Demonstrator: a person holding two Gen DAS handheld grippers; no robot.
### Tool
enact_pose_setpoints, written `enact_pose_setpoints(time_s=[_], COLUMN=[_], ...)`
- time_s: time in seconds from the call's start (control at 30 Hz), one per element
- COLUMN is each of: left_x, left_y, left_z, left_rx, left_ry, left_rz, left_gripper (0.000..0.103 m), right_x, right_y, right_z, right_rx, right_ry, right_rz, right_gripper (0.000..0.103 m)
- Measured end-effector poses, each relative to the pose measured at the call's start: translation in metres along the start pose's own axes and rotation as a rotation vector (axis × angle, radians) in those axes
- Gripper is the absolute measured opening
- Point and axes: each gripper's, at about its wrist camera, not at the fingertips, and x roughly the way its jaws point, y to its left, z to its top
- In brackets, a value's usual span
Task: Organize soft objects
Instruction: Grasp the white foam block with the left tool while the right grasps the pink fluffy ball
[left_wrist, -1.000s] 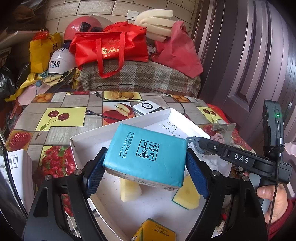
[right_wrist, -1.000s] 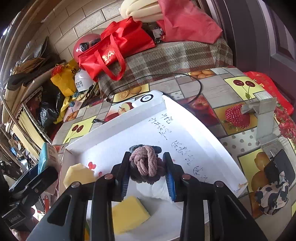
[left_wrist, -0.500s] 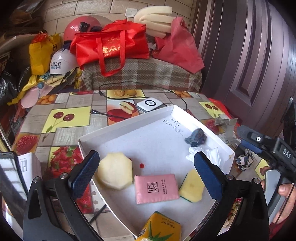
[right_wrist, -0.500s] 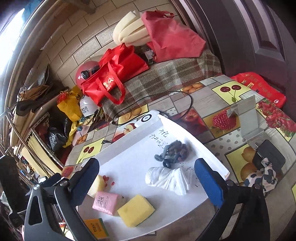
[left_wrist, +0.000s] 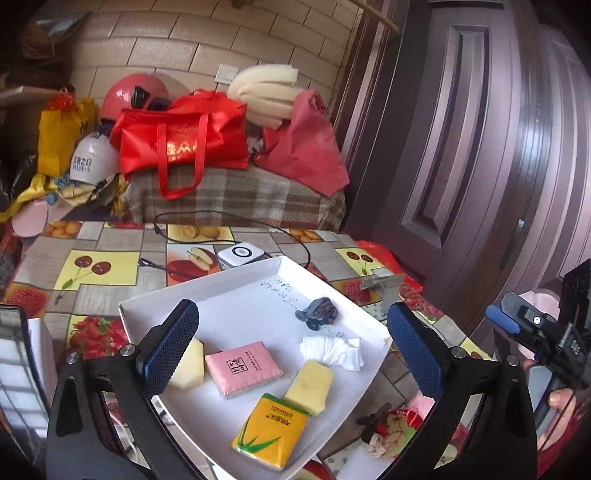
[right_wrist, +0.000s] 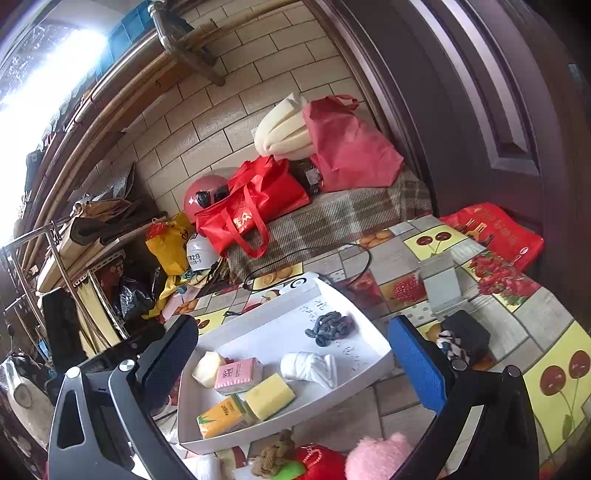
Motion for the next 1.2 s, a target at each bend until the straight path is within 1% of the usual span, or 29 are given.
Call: enact_pose_setpoints(time_s=[0.07, 0.13, 0.17, 0.23, 0.3, 0.37, 0.47, 0.57, 0.6, 0.7, 0.77, 0.8, 0.83, 0.87, 0.9, 0.97, 1.0, 1.1, 1.2], left_x=[-0.020, -0.037, -0.044, -0.048, -0.045, -0.034, -0.018, 0.003, 0.006, 0.015, 0.017, 0.016, 0.012, 0.008, 0.002, -0.005, -0.009, -0.014, -0.008], left_y=[-0.006, -0.010, -0.010, -0.008, -0.006, -0.007, -0.015, -0.026, -0.029, -0.040, -0.044, -0.045, -0.043, -0.038, -0.034, -0.022, -0.018, -0.010, -0.009], left_z=[-0.010, -0.027, -0.038, -0.064, -0.091, -0.113, -0.141, -0.155, -0.157, -0.159, -0.164, -0.167, -0.168, -0.168, -0.168, -0.168, -0.168, -0.167, -0.163], left_rx=[0.049, 0.090, 0.099, 0.098, 0.076, 0.044, 0.015, 0.005, 0.016, 0.081, 0.158, 0.191, 0.192, 0.191, 0.198, 0.191, 0.186, 0.169, 0.147], left_ry=[0.000, 0.017, 0.039, 0.116, 0.228, 0.323, 0.442, 0.523, 0.526, 0.530, 0.537, 0.539, 0.537, 0.536, 0.529, 0.530, 0.529, 0.525, 0.527], left_rz=[0.013, 0.039, 0.049, 0.062, 0.067, 0.055, 0.021, 0.041, 0.053, 0.124, 0.195, 0.210, 0.199, 0.191, 0.193, 0.190, 0.193, 0.207, 0.224], left_gripper=[0.103, 0.103, 0.103, 0.103, 0.103, 0.103, 0.103, 0.103, 0.103, 0.103, 0.103, 0.103, 0.102, 0.099, 0.093, 0.093, 0.093, 0.093, 0.093], right_x=[-0.008, -0.012, -0.012, -0.014, -0.010, -0.003, 0.003, 0.009, 0.012, 0.021, 0.030, 0.035, 0.038, 0.043, 0.046, 0.048, 0.045, 0.039, 0.039], right_y=[-0.010, -0.021, -0.026, -0.035, -0.043, -0.053, -0.071, -0.081, -0.081, -0.076, -0.068, -0.065, -0.061, -0.058, -0.057, -0.063, -0.065, -0.070, -0.069], right_z=[-0.002, -0.005, -0.007, -0.016, -0.028, -0.042, -0.060, -0.069, -0.070, -0.074, -0.077, -0.080, -0.083, -0.087, -0.092, -0.095, -0.095, -0.094, -0.095], right_rx=[-0.001, 0.002, 0.001, -0.024, -0.067, -0.090, -0.054, -0.009, 0.004, 0.008, -0.012, -0.023, -0.042, -0.068, -0.082, -0.054, -0.044, -0.040, -0.047], right_ry=[-0.015, 0.000, 0.013, 0.062, 0.138, 0.212, 0.288, 0.307, 0.314, 0.316, 0.333, 0.347, 0.365, 0.392, 0.429, 0.465, 0.460, 0.451, 0.457], right_rz=[-0.007, -0.004, -0.005, -0.023, -0.072, -0.127, -0.157, -0.188, -0.184, -0.179, -0.174, -0.166, -0.162, -0.166, -0.174, -0.163, -0.171, -0.192, -0.206], right_gripper=[0.103, 0.103, 0.103, 0.103, 0.103, 0.103, 0.103, 0.103, 0.103, 0.102, 0.102, 0.102, 0.100, 0.091, 0.078, 0.066, 0.064, 0.064, 0.065])
